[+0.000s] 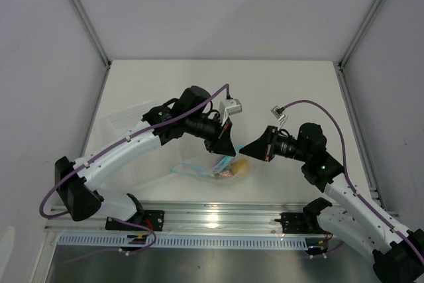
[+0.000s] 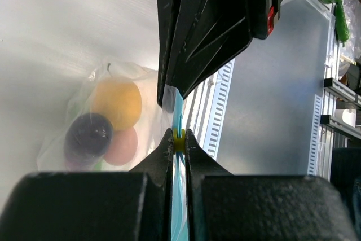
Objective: Place the food in the zip-top bag and seal the zipper
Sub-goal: Zip the zipper food storage bag at the center of the board.
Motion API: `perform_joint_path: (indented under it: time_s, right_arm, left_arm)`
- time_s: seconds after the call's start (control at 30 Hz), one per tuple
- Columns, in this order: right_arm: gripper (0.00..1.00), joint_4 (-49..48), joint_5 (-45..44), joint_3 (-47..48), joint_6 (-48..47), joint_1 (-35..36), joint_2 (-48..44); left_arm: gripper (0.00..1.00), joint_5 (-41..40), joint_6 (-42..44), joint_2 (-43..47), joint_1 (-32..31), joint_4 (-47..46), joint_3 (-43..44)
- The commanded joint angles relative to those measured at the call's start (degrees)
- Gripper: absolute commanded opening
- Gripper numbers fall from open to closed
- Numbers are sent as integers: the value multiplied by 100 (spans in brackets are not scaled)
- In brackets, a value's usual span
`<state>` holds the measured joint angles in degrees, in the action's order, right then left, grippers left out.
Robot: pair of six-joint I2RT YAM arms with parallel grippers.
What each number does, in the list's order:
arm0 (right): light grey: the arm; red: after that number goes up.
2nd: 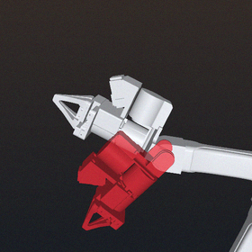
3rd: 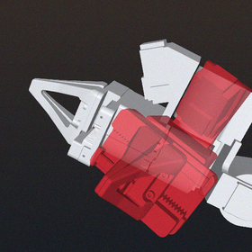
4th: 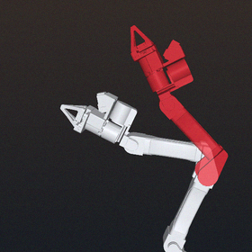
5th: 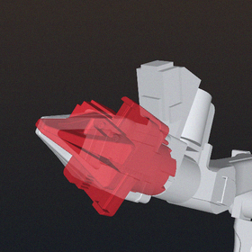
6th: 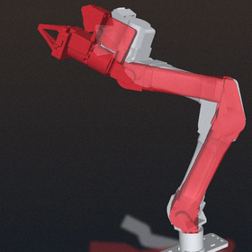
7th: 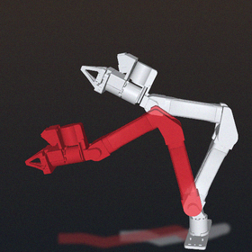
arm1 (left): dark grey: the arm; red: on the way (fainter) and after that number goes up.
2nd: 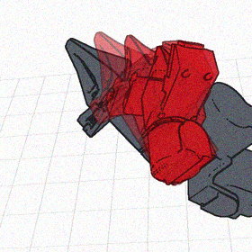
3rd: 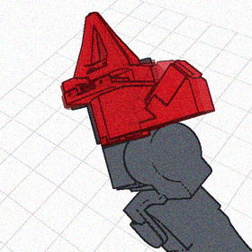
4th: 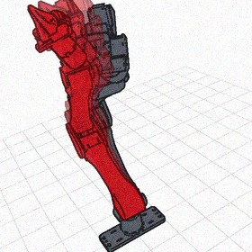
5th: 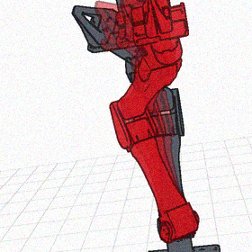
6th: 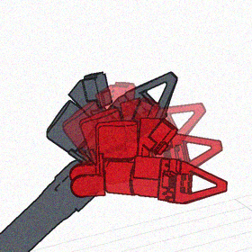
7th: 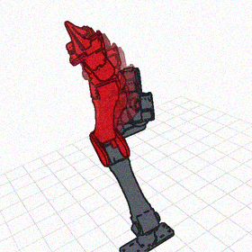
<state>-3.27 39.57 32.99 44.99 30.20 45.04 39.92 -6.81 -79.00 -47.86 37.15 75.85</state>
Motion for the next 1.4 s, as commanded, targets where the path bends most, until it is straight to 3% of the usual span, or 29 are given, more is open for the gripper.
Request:
perform_joint_path:
  time_s: [0.0,0.2,0.27,0.37,0.47,0.5,0.57,0.9,1.37]
  right_arm:
    - [0,-385,-187,224,-140,-128,-92]
    - [0,-323,-82,331,-245,-137,-65]
    - [0,-394,374,383,-341,-137,31]
    - [0,541,701,822,-1131,-119,198]
    - [22,1281,859,1260,-1817,-110,251]
    - [35,1467,911,1367,-1975,-110,277]
    - [39,1976,1095,1665,-2397,-110,417]
    - [41,2129,1545,1816,-2627,-75,830]
    - [30,1575,1720,1842,-2504,250,1279]
  left_arm:
    - [1,42,127,280,-5,592,-132]
    - [1,7,101,306,-4,610,-159]
    - [1,51,83,315,-4,566,-133]
    - [0,86,83,263,-4,557,8]
    - [1,86,145,158,4,636,184]
    - [1,86,162,114,-4,714,228]
    - [1,86,232,34,13,811,377]
    - [1,288,250,-54,13,829,509]
    - [1,464,198,-63,13,759,474]
